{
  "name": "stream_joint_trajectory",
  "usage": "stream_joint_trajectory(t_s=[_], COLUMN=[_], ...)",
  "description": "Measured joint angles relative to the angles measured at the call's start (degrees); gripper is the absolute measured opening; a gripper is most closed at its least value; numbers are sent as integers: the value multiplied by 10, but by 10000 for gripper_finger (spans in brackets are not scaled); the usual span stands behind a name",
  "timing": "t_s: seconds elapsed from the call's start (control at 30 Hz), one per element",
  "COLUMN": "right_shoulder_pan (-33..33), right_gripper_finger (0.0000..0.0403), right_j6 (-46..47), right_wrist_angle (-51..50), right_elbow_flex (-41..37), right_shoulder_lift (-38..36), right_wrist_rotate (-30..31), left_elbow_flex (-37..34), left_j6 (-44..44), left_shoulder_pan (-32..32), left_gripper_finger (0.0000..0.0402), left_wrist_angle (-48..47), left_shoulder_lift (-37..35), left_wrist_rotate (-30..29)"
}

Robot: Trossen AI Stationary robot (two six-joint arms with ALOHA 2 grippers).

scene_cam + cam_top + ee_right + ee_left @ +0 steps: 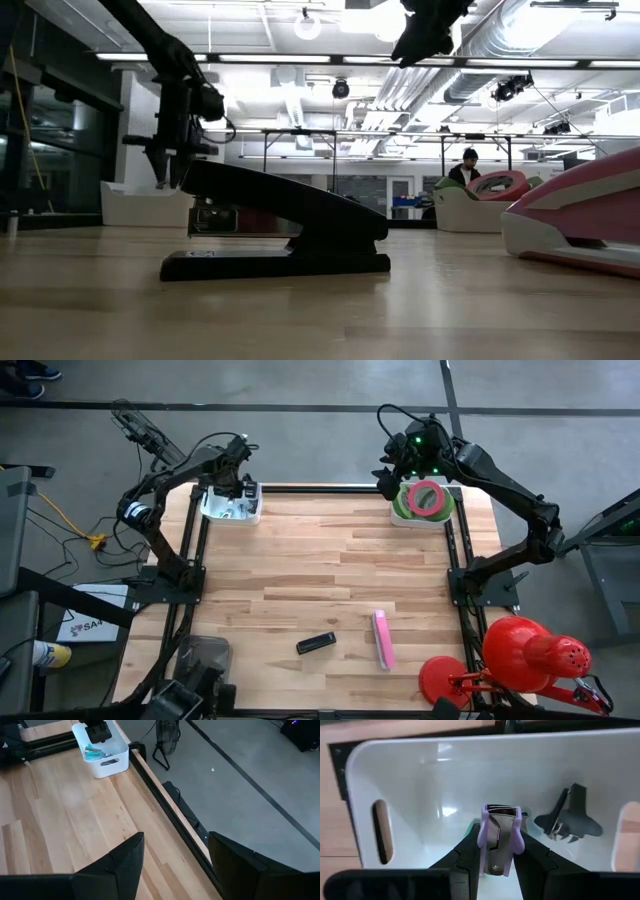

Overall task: Pick and place Stapler, Stapler remover, tape
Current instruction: Put the purple staple remover into the left white bin

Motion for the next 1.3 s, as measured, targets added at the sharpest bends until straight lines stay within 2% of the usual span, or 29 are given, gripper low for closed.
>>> stream_joint_trajectory(t_s=[0.2, 0.63, 0.97, 1.3], right_shoulder_pan=[0, 0, 0, 0], right_gripper_finger=[210, 210, 210, 210], right_j6=[-9, -9, -13, -13], right_wrist_angle=[0, -6, -11, -25], right_elbow_flex=[0, 0, 0, 0], right_shoulder_lift=[0, 0, 0, 0], right_wrist_rotate=[0, 0, 0, 0], left_elbow_flex=[0, 2, 2, 2], left_j6=[-23, -74, -82, -81], left_shoulder_pan=[3, 36, 36, 36], left_gripper_finger=[88, 91, 164, 196], left_wrist_angle=[-6, -19, -14, -14], left_shoulder_lift=[27, 41, 41, 41], left_wrist_rotate=[24, 25, 23, 26])
